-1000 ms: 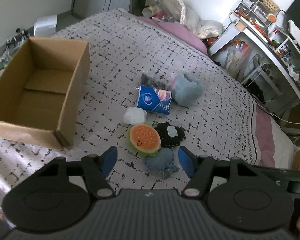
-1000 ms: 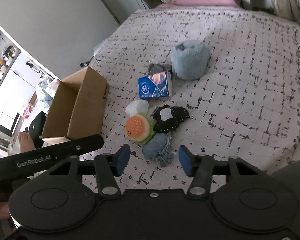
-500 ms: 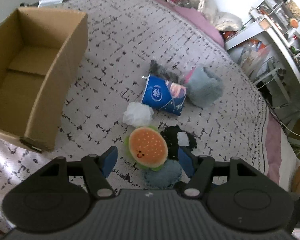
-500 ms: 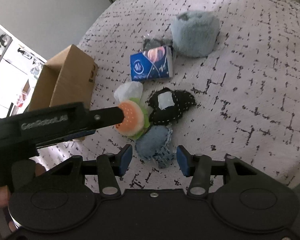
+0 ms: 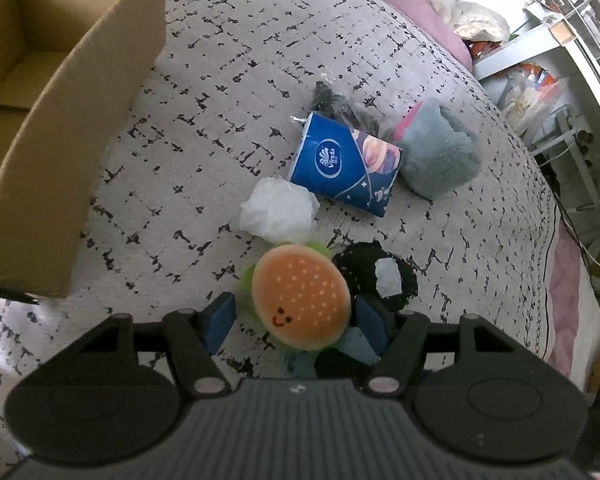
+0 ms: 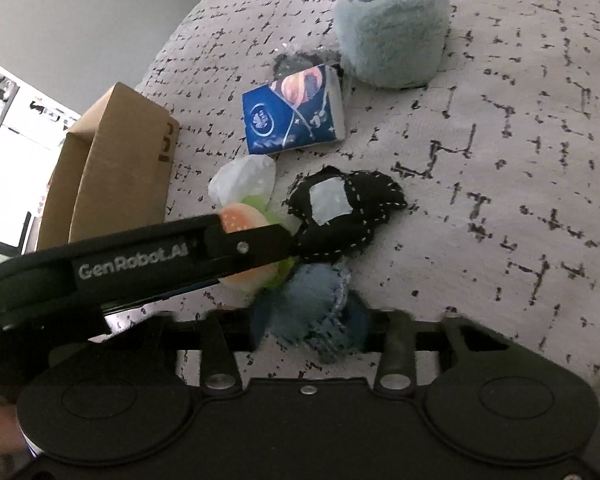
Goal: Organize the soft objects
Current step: 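Grasp the burger plush with the left tool while the right tool grasps the denim plush, then carry the burger plush and denim plush over the cardboard box with both tools, then open both tools to drop the burger and denim plushes into the box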
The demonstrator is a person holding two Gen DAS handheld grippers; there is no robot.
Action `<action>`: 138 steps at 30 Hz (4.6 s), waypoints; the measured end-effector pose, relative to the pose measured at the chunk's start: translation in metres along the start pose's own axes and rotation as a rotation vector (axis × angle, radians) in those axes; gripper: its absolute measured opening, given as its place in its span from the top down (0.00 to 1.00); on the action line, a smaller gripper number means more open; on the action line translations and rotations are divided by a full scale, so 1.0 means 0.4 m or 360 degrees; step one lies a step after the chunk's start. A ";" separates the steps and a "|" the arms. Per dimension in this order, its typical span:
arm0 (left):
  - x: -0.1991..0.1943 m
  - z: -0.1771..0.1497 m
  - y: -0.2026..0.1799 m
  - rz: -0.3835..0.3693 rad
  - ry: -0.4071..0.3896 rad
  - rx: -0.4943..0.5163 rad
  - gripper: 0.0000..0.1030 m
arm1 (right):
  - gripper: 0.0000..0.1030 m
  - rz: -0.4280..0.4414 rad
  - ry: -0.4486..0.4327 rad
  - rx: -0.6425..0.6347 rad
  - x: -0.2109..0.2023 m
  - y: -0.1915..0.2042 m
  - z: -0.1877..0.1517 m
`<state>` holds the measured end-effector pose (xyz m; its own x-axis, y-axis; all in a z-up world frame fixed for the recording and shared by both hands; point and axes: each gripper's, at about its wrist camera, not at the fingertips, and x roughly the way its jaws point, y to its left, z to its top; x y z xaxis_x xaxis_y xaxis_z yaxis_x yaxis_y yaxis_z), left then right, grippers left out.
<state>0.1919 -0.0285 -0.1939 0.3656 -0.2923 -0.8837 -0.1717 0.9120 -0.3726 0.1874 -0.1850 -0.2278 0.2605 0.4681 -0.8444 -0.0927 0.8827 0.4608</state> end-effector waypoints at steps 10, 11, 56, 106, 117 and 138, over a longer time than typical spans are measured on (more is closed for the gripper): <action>-0.021 -0.004 0.009 -0.0018 -0.0054 -0.0050 0.61 | 0.80 0.0045 -0.0046 0.0008 -0.017 -0.007 -0.006; -0.028 -0.005 0.011 -0.0022 -0.0060 -0.0060 0.61 | 0.80 0.0046 -0.0058 0.0010 -0.022 -0.007 -0.007; -0.399 -0.035 -0.001 0.0066 -0.0513 0.0118 0.61 | 0.80 0.0307 -0.0777 -0.0161 -0.272 0.053 -0.054; -0.329 0.111 0.393 0.0287 -0.0430 -0.0380 0.56 | 0.80 0.0462 -0.0468 -0.0453 -0.041 0.395 0.053; -0.384 0.113 0.422 0.0237 -0.0495 -0.0455 0.42 | 0.79 0.0432 -0.0358 -0.0481 0.014 0.438 0.034; -0.446 0.075 0.335 0.0248 -0.0493 -0.0304 0.23 | 0.55 0.0305 -0.0419 -0.0425 -0.142 0.349 0.008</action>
<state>0.1312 0.1543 -0.0776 0.5752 -0.0272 -0.8176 -0.4032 0.8602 -0.3123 0.1628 -0.0884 -0.1146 0.4478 0.6287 -0.6358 -0.4000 0.7768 0.4864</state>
